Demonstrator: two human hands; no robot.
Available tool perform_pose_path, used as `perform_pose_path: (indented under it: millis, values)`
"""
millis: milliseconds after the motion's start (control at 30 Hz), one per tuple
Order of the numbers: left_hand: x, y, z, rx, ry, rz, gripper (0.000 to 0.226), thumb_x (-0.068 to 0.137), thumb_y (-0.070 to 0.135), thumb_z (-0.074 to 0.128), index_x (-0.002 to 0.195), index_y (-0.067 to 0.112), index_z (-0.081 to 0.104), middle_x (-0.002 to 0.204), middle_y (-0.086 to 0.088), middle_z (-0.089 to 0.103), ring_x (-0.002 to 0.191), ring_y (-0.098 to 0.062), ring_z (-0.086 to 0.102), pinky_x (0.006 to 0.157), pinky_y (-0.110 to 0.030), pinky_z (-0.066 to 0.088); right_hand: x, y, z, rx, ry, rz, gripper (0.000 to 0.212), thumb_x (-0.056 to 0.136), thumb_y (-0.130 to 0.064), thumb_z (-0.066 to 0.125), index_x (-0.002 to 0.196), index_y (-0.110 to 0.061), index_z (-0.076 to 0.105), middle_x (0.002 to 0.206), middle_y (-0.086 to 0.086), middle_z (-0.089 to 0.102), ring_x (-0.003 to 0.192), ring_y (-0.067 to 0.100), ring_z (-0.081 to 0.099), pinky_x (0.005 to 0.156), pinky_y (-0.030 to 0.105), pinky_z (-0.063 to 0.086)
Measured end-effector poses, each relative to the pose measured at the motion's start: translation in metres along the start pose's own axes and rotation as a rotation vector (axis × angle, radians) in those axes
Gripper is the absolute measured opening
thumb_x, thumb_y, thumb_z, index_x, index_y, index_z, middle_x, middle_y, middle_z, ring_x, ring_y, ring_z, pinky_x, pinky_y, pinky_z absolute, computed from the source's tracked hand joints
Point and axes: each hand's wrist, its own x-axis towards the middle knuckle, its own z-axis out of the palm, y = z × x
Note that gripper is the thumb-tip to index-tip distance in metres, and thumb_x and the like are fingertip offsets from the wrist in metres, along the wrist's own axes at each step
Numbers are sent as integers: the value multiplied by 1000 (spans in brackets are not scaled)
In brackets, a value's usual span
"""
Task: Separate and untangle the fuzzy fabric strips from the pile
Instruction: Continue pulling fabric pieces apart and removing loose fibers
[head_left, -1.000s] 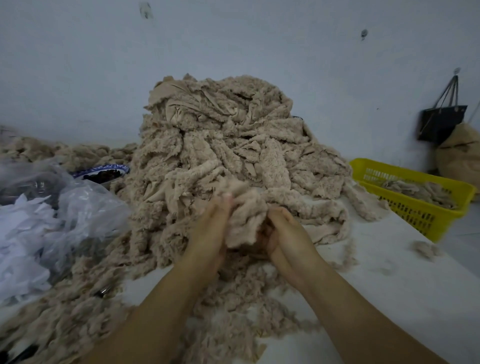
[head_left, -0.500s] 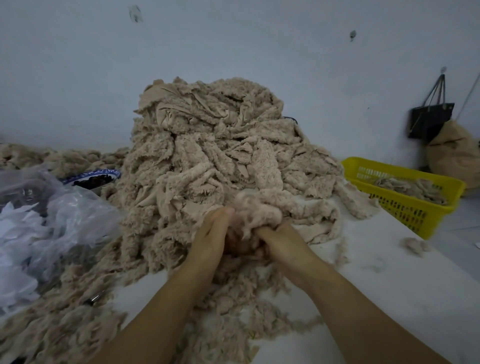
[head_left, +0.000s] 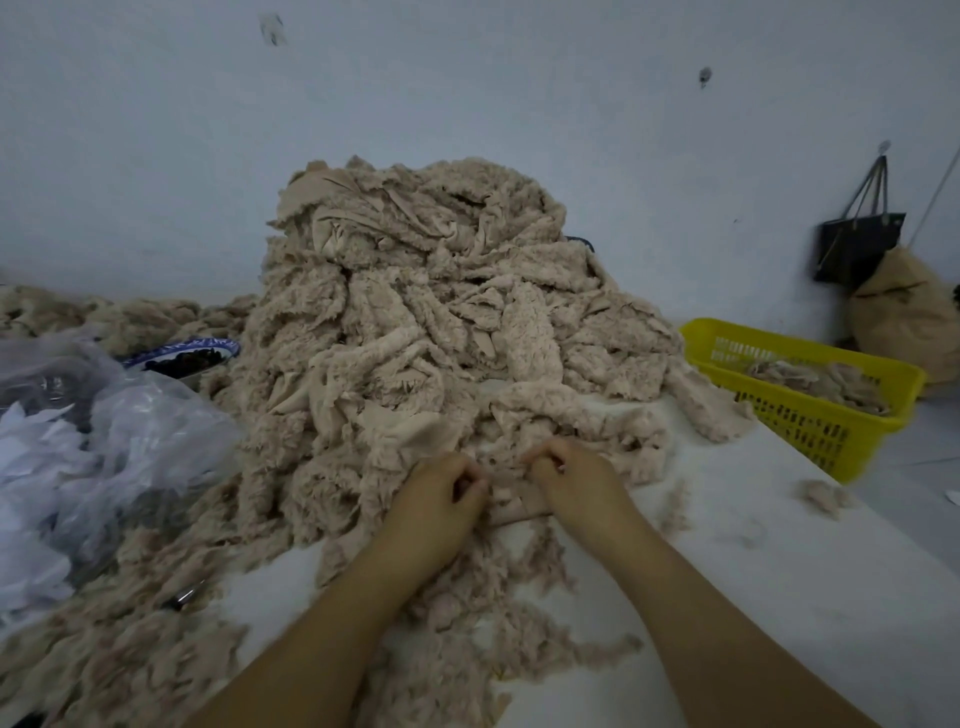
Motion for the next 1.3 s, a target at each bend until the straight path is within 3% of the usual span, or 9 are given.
perform_pose_path:
  millis: [100,200,333,533,733,833,967,1100,1300]
  values:
    - [-1,1,-9,-222,61,-29,10,97,33,58,87,30,60,92,8,62,77,3,59,66,-17,46,-6,-6,3,-134,-134,-150,26,97,-19,47,113,-29,65,101,-13,59,89,5,55,73,20,45]
    - [-7,3,-8,-183,-218,32,20,90,45,67,104,32,64,105,12,63,95,4,59,83,-20,50,-8,-7,6,-255,-207,-186,27,96,-14,45,116,-23,61,117,-3,51,111,16,41,94,29,38]
    - [-4,1,-8,29,-288,104,26,90,45,67,107,25,63,110,12,50,107,-5,45,81,-11,36,-7,-10,2,77,-70,-124,25,97,-5,45,88,-22,61,99,-5,52,85,1,49,69,11,38]
    - [-4,0,-12,-275,-57,-76,27,97,39,58,75,25,62,64,8,55,53,1,47,48,-11,34,-5,-13,2,170,142,-192,29,93,-6,49,74,-29,53,95,-17,49,99,10,43,73,14,31]
    - [-5,-2,-23,-553,1,-143,32,96,42,58,75,19,63,68,2,56,63,-13,50,52,-17,40,-5,-8,-4,282,12,-141,18,103,-17,45,107,-29,59,98,-10,49,69,-10,48,58,7,37]
    - [-7,-2,-25,-611,-40,-147,29,96,42,59,85,17,68,79,-4,64,70,-20,56,63,-30,46,-6,-6,-3,319,-66,-111,23,104,-37,43,123,-42,55,117,-23,54,85,-17,54,65,8,40]
    - [-7,2,-24,-641,-27,-128,19,97,32,60,84,34,74,86,6,74,78,-5,66,71,-21,52,-9,-9,4,237,-132,-133,15,100,-53,40,104,-57,53,111,-30,60,98,-16,55,77,13,41]
    - [-7,2,-21,-681,-26,-117,17,97,28,61,87,32,75,92,1,75,90,-16,70,83,-34,55,-10,-13,11,111,-165,-218,11,99,-47,47,91,-45,55,95,-19,58,82,-15,53,63,7,38]
    - [-1,1,-16,-326,213,-58,20,99,26,55,81,26,62,69,8,62,59,4,53,51,-10,38,-9,-20,13,132,-7,-253,24,100,-34,51,78,-30,42,74,-8,52,72,11,54,61,25,40]
